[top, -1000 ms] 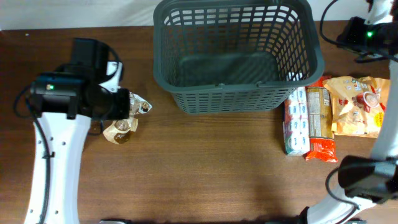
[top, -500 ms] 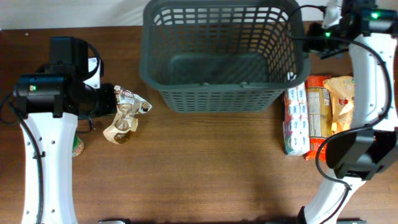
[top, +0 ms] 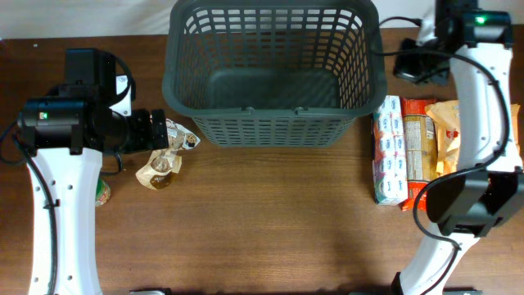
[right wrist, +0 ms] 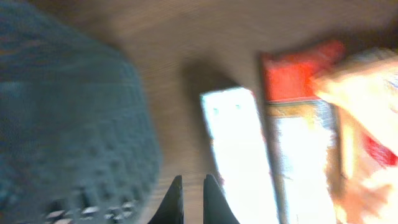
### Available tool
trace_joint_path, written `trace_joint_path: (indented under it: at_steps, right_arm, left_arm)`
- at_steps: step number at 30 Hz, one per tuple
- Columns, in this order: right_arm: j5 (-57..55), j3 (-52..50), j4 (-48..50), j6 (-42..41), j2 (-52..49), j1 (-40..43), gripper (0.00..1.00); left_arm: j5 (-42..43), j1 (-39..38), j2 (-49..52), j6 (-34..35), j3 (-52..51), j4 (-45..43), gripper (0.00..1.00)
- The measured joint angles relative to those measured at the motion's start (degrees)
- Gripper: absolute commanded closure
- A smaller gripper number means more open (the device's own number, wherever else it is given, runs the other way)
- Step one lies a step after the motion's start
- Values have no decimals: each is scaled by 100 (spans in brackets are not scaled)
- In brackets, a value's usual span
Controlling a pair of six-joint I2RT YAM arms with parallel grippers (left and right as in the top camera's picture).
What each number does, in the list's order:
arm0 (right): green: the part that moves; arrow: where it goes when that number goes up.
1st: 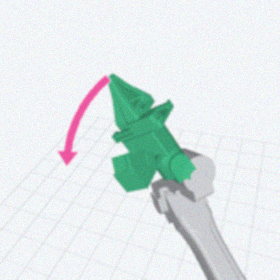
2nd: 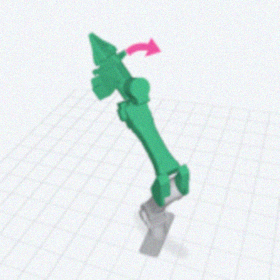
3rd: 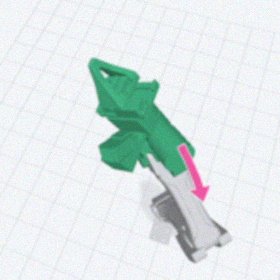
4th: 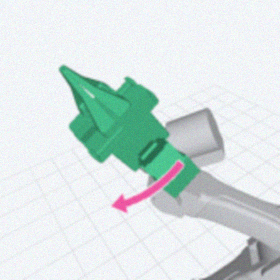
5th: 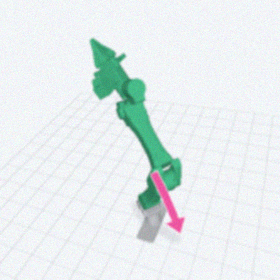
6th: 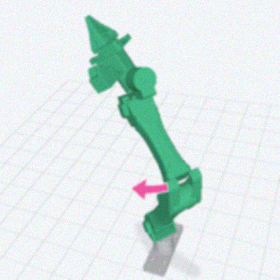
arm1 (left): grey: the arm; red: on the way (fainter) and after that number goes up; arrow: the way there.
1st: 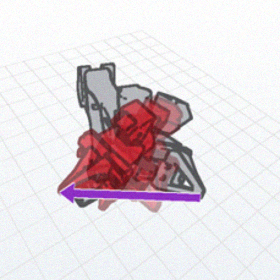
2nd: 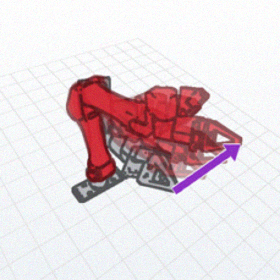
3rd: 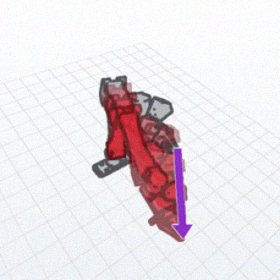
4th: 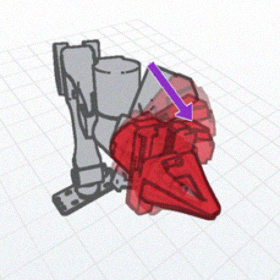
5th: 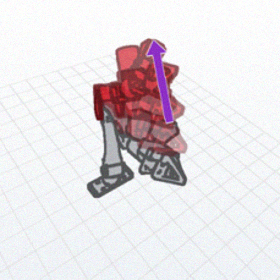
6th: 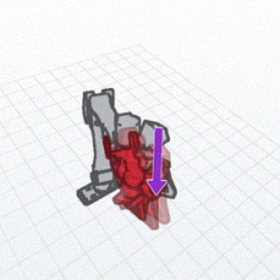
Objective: Pack container
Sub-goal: 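Move the right gripper to the large orange snack bag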
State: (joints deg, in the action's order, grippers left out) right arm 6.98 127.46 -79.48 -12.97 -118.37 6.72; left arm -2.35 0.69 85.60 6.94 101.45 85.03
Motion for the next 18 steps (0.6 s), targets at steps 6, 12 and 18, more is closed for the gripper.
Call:
trace_joint_path:
  at_steps: [6,12,18]
  right_arm:
    - [-1152,0,-155,-142,0,267,44]
    - [-2413,-2,-166,-153,0,531,1]
    - [-2881,-348,-170,-179,-227,1008,0]
  left_arm:
    - [-142,0,0,0,0,0,1]
    - [-179,0,0,0,0,0,1]
    - [-181,0,0,0,0,-2,1]
